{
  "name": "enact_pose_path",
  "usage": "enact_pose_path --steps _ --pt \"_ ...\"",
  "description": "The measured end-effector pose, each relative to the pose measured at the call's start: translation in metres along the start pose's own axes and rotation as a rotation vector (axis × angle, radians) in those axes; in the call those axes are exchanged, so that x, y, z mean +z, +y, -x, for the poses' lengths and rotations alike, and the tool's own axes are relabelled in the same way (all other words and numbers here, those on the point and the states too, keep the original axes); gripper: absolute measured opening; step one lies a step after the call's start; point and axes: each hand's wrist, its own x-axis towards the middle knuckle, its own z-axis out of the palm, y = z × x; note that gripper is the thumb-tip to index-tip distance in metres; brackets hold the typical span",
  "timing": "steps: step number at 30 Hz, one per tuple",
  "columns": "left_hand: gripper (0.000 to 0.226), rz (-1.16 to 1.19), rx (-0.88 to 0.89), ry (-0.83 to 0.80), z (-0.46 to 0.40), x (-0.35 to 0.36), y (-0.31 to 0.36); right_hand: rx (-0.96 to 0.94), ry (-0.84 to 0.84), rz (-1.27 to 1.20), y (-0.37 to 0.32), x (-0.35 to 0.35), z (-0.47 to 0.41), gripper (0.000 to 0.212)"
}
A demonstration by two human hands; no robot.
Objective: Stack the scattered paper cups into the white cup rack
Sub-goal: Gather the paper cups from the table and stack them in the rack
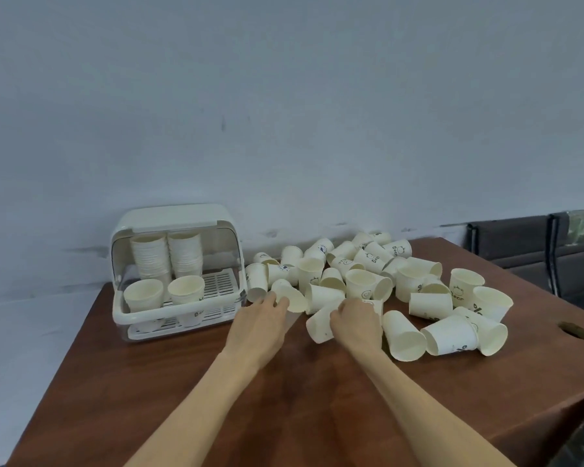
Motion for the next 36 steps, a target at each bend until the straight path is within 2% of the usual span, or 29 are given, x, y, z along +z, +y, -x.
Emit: enact_pose_path --steps 6,17,23,26,31,36 --pt "0.025 0.036 -0.126 0.096 0.001 -0.003 -0.029 -0.116 0.026 -0.004 -0.033 0.013 0.001 0.014" --pt "0.009 -0.063 -0.327 0.291 0.006 -0.013 -0.106 -0.401 0.127 -0.112 -0.100 0.031 0.019 0.018" --pt "0.009 -0.144 -0.494 0.290 0.007 -0.031 -0.158 -0.510 0.093 -0.170 -0.137 0.041 0.020 0.023" --pt "0.006 -0.093 -0.553 0.278 0.012 -0.033 -0.179 -0.559 0.091 -0.204 -0.151 0.044 0.018 0.021" --pt "0.003 -0.061 -0.593 0.279 0.018 -0.017 -0.204 -0.576 0.064 -0.235 -0.167 0.052 0.014 0.020" --pt "0.007 -0.056 -0.606 0.214 0.022 0.000 -0.213 -0.582 0.056 -0.233 -0.175 0.063 0.014 0.020"
